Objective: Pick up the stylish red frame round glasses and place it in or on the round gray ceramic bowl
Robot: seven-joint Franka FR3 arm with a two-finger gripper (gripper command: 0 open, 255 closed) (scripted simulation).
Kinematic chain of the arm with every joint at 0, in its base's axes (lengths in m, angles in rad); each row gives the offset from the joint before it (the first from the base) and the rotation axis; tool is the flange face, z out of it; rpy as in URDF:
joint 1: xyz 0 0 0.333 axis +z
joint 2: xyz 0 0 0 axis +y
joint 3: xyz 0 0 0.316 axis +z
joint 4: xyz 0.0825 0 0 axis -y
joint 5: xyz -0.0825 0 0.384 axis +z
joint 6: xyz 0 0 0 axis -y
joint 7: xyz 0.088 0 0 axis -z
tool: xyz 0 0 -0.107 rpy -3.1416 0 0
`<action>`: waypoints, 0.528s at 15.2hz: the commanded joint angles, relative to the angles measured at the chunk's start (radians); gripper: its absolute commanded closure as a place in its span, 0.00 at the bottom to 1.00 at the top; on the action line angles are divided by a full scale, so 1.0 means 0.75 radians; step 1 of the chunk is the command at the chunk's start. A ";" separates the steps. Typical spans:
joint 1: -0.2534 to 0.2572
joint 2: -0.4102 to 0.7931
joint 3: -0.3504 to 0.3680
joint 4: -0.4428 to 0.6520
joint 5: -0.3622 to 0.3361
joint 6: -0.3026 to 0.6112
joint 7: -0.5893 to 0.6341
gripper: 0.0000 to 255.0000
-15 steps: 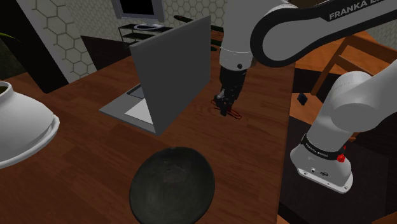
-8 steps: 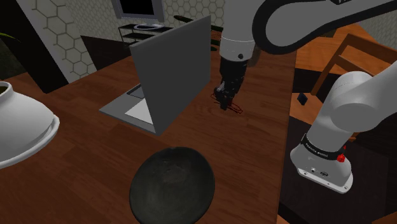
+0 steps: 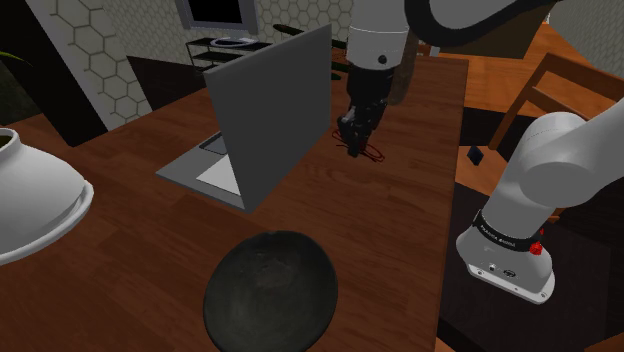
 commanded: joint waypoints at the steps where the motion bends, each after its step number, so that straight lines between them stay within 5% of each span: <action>1: -0.002 -0.007 -0.010 0.031 -0.008 -0.039 0.001 1.00; 8: -0.012 -0.007 -0.038 0.154 -0.032 -0.161 0.010 1.00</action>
